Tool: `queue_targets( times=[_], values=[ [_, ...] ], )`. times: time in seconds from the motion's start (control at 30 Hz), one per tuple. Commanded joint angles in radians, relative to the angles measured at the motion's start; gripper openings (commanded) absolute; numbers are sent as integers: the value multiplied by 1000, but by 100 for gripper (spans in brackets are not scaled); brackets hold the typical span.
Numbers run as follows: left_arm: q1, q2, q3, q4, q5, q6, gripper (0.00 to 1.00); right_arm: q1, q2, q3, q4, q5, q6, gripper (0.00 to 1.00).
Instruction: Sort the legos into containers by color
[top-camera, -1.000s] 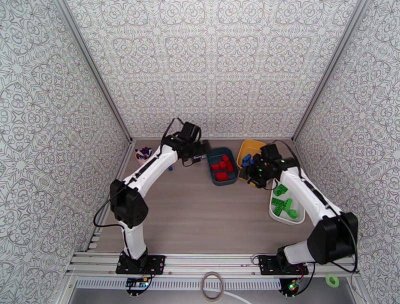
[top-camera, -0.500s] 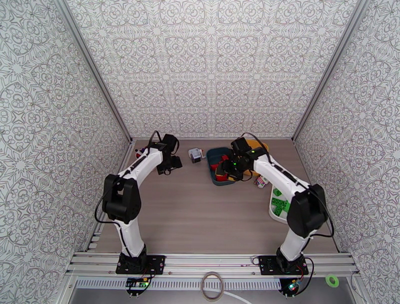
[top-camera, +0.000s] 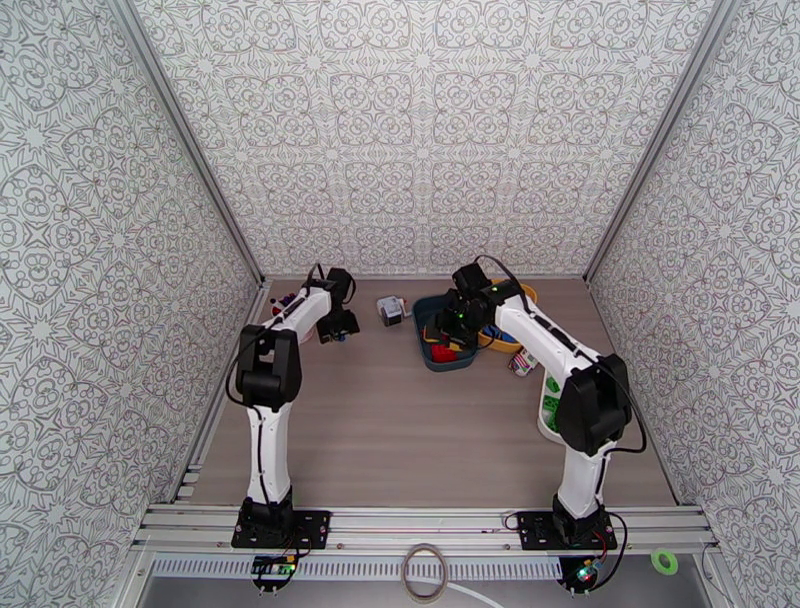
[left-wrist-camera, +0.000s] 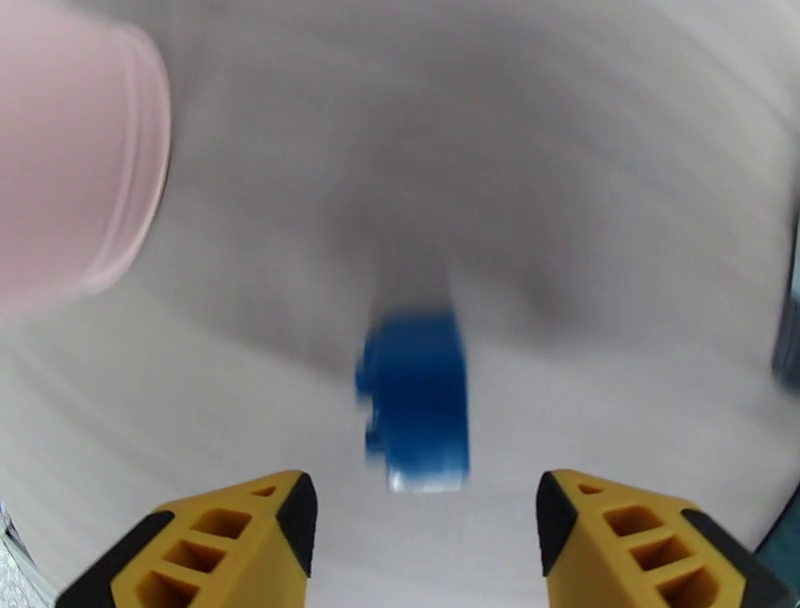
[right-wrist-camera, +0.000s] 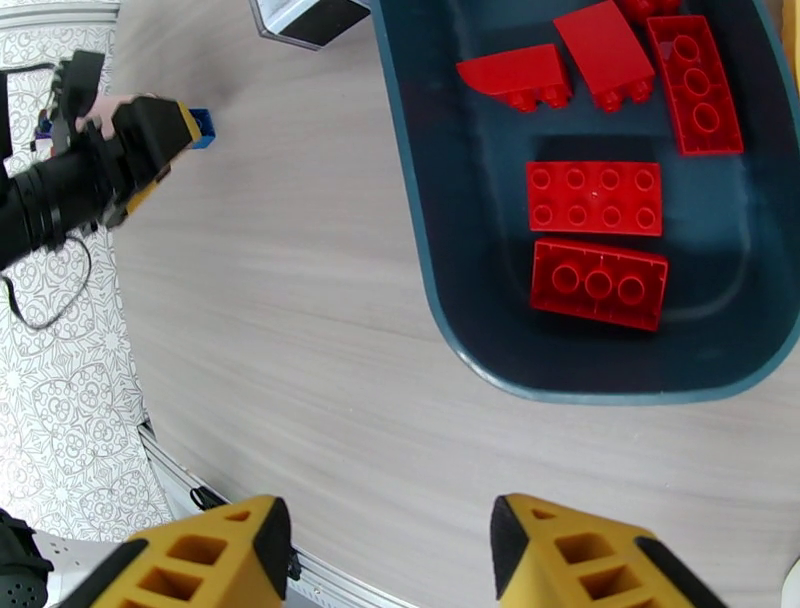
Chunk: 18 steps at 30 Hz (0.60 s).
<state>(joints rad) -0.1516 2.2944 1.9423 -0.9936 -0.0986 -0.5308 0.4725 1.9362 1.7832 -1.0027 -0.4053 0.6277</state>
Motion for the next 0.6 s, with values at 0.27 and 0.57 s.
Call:
queue_targets(
  times=[0.27,0.57],
  values=[
    [29,133,173,-82,38,61,43,3,72,126,-85,-4,-28,57],
    [-19,23,99,-48,87,35,22,-26,7,55,-61,16,-16,54]
  ],
)
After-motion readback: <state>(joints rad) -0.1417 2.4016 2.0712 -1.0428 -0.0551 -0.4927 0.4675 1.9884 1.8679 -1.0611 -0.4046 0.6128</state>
